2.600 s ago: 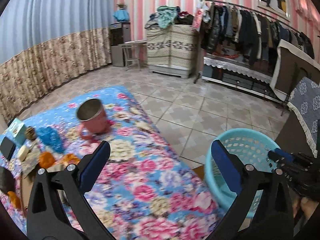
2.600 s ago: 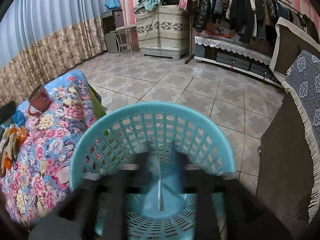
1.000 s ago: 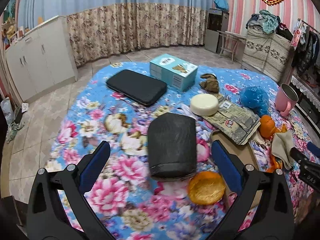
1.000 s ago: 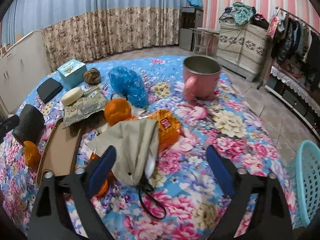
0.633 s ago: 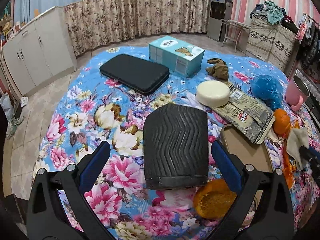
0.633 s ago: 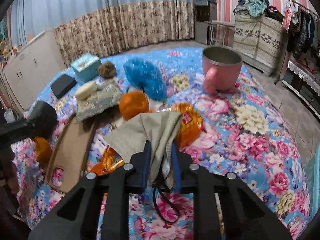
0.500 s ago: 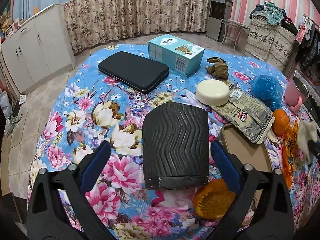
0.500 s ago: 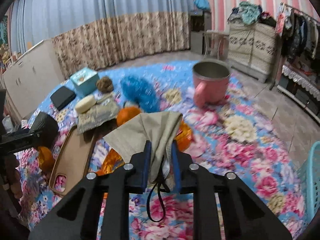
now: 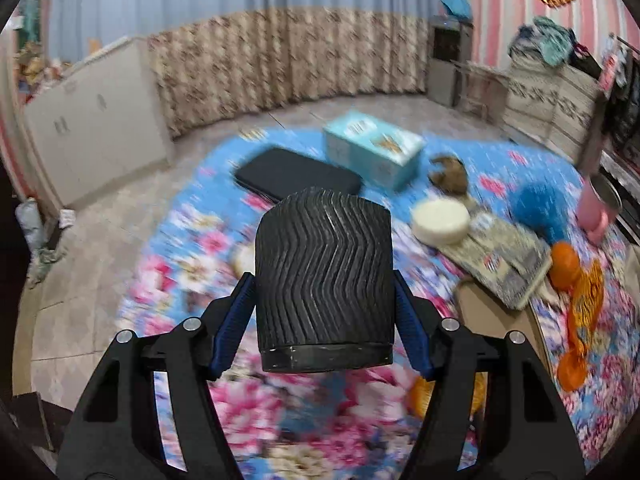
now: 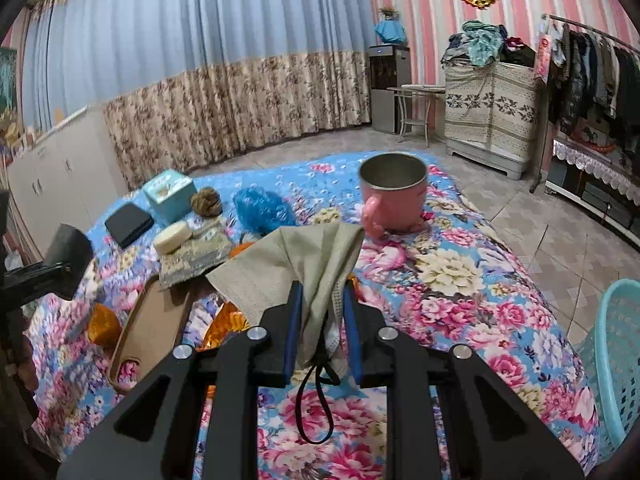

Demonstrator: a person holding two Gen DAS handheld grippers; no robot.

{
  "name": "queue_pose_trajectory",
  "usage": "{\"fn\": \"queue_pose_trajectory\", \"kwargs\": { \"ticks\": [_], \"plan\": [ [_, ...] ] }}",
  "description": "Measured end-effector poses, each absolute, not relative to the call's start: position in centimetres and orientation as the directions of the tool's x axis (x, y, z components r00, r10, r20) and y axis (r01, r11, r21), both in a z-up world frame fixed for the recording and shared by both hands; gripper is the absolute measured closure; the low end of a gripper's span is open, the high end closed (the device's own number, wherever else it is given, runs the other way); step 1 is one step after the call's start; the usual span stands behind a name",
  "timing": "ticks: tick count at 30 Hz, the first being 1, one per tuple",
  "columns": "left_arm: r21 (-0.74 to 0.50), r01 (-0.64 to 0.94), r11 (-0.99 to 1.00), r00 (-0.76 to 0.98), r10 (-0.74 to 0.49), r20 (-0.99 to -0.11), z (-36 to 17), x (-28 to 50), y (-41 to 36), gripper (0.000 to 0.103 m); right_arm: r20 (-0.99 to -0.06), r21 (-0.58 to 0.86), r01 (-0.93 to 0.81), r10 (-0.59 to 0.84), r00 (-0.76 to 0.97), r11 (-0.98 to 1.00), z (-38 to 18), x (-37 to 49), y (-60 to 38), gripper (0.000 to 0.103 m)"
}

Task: Collect trash
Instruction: 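Grasp the black ribbed cylinder with the left tool while the right grasps the grey cloth bag, then carry both items to the blue basket and open both tools inside it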

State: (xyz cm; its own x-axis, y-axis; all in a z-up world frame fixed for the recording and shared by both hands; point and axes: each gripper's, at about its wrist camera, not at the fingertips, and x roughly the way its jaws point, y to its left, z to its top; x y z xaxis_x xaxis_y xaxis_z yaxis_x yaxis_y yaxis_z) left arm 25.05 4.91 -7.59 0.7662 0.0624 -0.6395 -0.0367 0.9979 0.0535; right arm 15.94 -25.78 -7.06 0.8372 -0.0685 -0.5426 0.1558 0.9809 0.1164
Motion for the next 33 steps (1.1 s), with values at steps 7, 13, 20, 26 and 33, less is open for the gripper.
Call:
{"fn": "queue_pose_trajectory", "kwargs": {
  "ticks": [7, 13, 20, 26, 33],
  "plan": [
    [0.019, 0.0, 1.0, 0.781, 0.012, -0.624, -4.6, 22.2, 3.6, 0.038, -0.518, 0.2, 0.149, -0.024, 0.855, 0.968, -4.2, 13.1, -28.4, 0.082],
    [-0.043, 0.132, 0.99, 0.774, -0.131, -0.619, -1.8, 19.5, -3.1, 0.038, -0.518, 0.111, 0.204, -0.119, 0.847, 0.973, -1.1, 9.0, -32.7, 0.082],
    [-0.083, 0.31, 0.947, 0.746, -0.297, -0.596, -0.3, 15.9, -13.4, 0.038, -0.536, 0.054, 0.359, -0.276, 0.797, 0.932, 0.7, 3.0, -40.7, 0.082],
    [-0.106, 0.466, 0.879, 0.665, -0.427, -0.613, -1.4, 12.4, -23.0, 0.038, -0.561, 0.017, 0.499, -0.405, 0.722, 0.866, 0.3, -1.8, -47.2, 0.082],
    [-0.117, 0.611, 0.783, 0.555, -0.529, -0.642, -3.3, 8.9, -32.9, 0.038, -0.58, 0.028, 0.597, -0.473, 0.663, 0.802, -0.9, -5.4, -52.4, 0.082]
  ]
}}
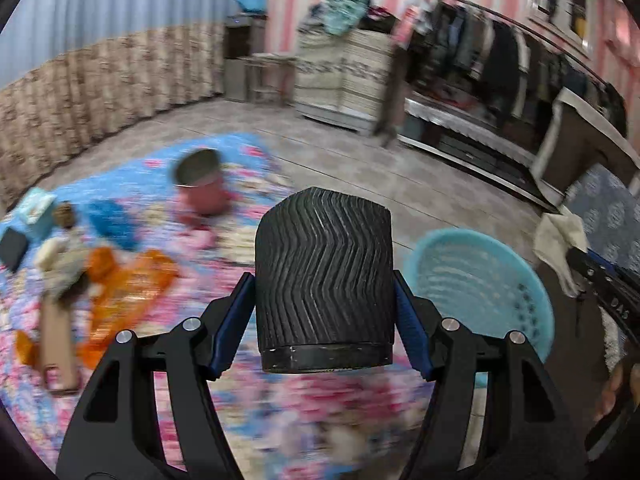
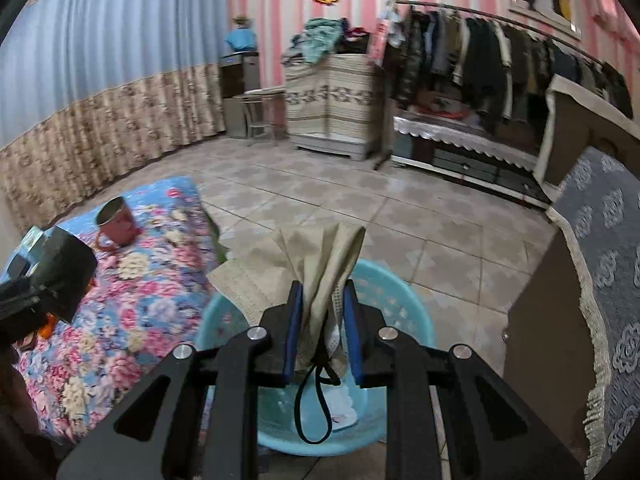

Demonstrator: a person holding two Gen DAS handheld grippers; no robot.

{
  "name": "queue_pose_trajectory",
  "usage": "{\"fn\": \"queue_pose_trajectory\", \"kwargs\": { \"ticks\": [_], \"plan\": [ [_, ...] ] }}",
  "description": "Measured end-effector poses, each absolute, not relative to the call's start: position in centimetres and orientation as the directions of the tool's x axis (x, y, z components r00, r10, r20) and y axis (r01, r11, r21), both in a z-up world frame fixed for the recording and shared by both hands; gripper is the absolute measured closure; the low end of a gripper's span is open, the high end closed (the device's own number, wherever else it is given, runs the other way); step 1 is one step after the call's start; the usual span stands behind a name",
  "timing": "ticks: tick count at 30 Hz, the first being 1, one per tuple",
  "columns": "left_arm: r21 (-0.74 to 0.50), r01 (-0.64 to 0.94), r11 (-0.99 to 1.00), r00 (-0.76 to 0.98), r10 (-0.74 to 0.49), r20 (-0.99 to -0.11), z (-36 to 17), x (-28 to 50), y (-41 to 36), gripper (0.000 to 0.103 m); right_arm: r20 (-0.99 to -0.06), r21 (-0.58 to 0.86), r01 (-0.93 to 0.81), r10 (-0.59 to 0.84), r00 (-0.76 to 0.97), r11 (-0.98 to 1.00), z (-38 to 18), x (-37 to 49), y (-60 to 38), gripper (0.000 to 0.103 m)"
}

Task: Collect trash
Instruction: 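Carry both items to the blue basket and open both tools inside it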

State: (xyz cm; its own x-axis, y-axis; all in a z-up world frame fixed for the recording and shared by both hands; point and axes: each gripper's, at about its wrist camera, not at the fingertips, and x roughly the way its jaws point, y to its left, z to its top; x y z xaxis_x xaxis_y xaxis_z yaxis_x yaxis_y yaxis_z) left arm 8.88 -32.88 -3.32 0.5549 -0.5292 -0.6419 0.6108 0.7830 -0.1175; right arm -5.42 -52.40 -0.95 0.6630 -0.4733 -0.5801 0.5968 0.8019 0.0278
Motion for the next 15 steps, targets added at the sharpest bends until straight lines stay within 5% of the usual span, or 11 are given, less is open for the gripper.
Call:
{"fn": "queue_pose_trajectory", "kwargs": {
  "ticks": [15],
  "plan": [
    [-0.053, 0.724, 0.687, 0.495, -0.572, -0.653, -6.7, 6.6, -44.4, 0.037, -0.616, 0.085, 0.678, -0.497, 0.612, 0.73, -4.1, -8.0, -57.4, 0.082]
  ]
}}
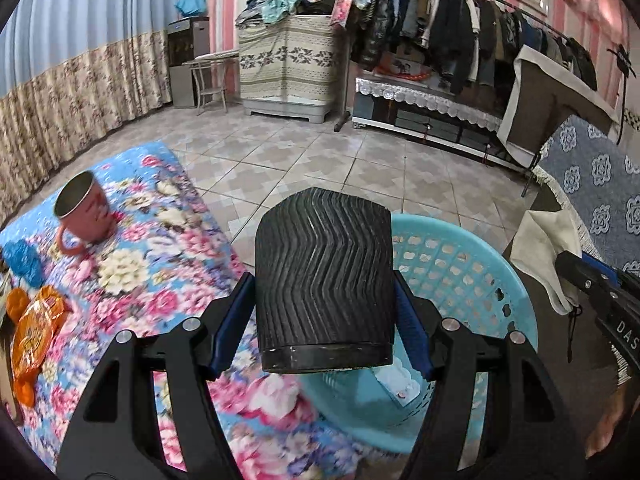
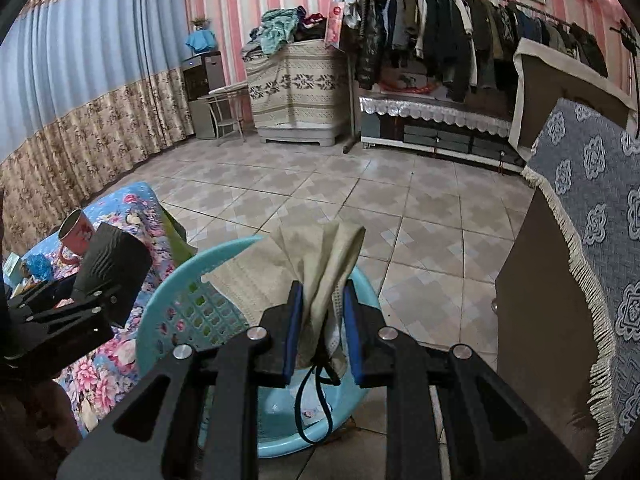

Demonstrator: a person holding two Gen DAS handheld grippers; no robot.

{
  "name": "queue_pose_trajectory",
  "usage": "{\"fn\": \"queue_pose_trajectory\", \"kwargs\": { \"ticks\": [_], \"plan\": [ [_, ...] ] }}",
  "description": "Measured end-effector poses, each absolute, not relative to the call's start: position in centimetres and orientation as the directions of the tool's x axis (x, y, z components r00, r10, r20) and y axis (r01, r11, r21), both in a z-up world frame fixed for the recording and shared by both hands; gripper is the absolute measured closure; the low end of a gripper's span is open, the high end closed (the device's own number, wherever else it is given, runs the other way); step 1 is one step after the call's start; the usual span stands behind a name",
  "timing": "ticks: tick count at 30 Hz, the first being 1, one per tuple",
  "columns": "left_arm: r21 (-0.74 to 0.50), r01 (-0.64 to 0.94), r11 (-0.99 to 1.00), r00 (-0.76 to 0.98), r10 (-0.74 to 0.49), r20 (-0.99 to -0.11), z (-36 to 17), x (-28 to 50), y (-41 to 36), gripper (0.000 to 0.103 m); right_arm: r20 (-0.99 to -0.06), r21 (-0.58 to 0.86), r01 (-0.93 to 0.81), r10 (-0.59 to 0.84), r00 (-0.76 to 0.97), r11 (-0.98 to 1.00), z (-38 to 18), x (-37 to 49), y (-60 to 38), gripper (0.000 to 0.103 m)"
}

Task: Collect trash
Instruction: 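Carry both items to the blue basket and open both tools inside it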

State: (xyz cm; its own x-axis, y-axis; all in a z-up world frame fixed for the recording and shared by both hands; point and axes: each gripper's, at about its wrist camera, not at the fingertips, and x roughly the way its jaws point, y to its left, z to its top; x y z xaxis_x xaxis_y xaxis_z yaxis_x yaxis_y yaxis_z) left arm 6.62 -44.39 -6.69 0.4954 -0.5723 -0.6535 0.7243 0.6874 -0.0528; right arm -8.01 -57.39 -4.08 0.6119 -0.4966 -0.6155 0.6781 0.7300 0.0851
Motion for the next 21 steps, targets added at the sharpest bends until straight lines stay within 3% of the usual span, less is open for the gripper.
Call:
{"fn": "queue_pose_trajectory", "kwargs": {
  "ticks": [4, 7, 12, 18, 20, 21],
  "plan": [
    [-0.05, 0.747, 0.663, 0.48, -0.59, -0.65, -6.6, 6.8, -45.8, 0.034, -0.628, 0.093, 0.685, -0.491, 0.604, 0.723, -4.8, -7.8, -58.0, 0.082],
    [-0.022, 0.735, 0.678, 0.519, -0.582, -0.626, -6.0, 6.7, -46.2, 0.008, -0.634, 0.094, 0.685, -0.487, 0.601, 0.723, -5.0, -7.5, -58.2, 0.082],
    [0.019, 0.697, 0.717, 0.576, -0.543, -0.611, -5.1, 7.4, -45.0, 0.007, -0.647, 0.09, 0.685, -0.48, 0.592, 0.723, -5.5, -6.9, -58.2, 0.082],
    [-0.017, 0.62, 0.785, 0.611, -0.496, -0.617, -4.1, 10.3, -40.0, 0.005, -0.666, 0.092, 0.666, -0.452, 0.594, 0.74, -6.6, -4.9, -57.6, 0.082],
    [-0.017, 0.59, 0.807, 0.624, -0.47, -0.624, -3.7, 11.1, -38.1, 0.005, -0.673, 0.096, 0.659, -0.44, 0.595, 0.746, -7.2, -3.9, -57.4, 0.081],
    [-0.013, 0.578, 0.816, 0.633, -0.458, -0.624, -3.5, 11.3, -37.2, 0.005, -0.676, 0.102, 0.658, -0.433, 0.596, 0.746, -7.5, -3.5, -57.4, 0.075]
  ]
}}
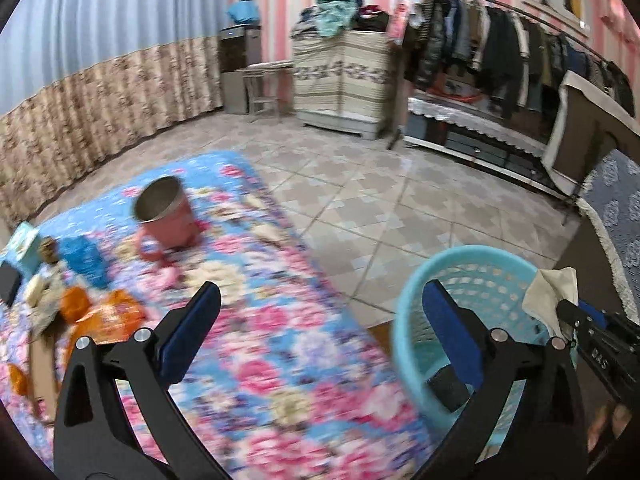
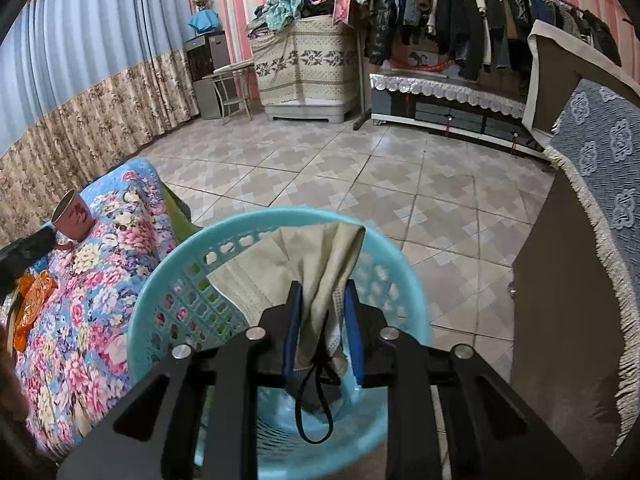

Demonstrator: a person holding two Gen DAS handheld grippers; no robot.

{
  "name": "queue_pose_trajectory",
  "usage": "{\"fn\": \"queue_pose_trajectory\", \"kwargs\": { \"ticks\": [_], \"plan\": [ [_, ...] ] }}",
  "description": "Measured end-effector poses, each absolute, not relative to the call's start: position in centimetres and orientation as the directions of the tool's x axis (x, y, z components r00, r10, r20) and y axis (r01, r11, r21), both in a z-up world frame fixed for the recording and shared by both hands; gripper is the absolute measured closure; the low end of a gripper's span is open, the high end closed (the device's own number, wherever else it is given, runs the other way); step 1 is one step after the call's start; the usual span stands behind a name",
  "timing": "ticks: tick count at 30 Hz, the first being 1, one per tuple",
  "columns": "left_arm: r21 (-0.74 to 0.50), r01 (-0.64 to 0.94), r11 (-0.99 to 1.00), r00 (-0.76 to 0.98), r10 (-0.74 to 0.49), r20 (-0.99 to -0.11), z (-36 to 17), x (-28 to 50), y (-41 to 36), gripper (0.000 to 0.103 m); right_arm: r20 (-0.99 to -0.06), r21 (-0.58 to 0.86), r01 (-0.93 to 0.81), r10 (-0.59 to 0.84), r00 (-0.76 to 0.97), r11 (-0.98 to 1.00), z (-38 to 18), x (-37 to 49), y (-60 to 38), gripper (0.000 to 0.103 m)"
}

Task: Collect trash
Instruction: 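Carry both items to the blue basket and open both tools inside it, then move both open tools back over the bed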

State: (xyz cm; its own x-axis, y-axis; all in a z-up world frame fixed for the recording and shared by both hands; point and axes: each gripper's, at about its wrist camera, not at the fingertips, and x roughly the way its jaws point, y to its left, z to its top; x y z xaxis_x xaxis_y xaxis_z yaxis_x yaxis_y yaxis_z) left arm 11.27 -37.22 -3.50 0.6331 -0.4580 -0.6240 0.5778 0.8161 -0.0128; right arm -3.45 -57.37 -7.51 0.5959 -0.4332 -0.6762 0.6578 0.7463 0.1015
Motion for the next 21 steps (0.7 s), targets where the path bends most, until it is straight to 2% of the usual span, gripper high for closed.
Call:
{"fn": "queue_pose_trajectory", "kwargs": {
  "ticks": [1, 3, 7, 9, 11, 21],
  "plan": [
    [-0.008, 0.561, 0.828, 0.646, -0.445, -0.62, -3.2, 11.6, -35.9, 0.005, -0.682, 0.113, 0.656, -0.422, 0.597, 0.747, -7.9, -2.8, -57.3, 0.054],
    [0.001, 0.542, 0.84, 0.662, -0.426, -0.617, -2.9, 11.9, -34.0, 0.005, -0.683, 0.107, 0.664, -0.43, 0.59, 0.74, -8.4, -2.0, -57.1, 0.029],
    [0.028, 0.485, 0.874, 0.693, -0.365, -0.622, -2.2, 13.1, -30.0, 0.005, -0.698, 0.073, 0.675, -0.446, 0.56, 0.734, -9.5, -0.8, -56.5, 0.028],
    [0.024, 0.456, 0.89, 0.702, -0.343, -0.625, -1.9, 13.6, -27.4, 0.005, -0.693, 0.051, 0.691, -0.472, 0.545, 0.721, -9.5, -0.8, -56.0, 0.021],
    [0.018, 0.423, 0.906, 0.715, -0.321, -0.621, -1.9, 14.0, -24.6, 0.005, -0.672, 0.063, 0.697, -0.486, 0.559, 0.715, -9.0, -1.1, -55.0, 0.016],
    [0.041, 0.224, 0.974, 0.773, -0.152, -0.616, -3.0, 16.8, -10.2, 0.005, -0.541, 0.109, 0.529, -0.396, 0.742, 0.842, -4.0, 3.4, -43.4, 0.011]
  ]
}}
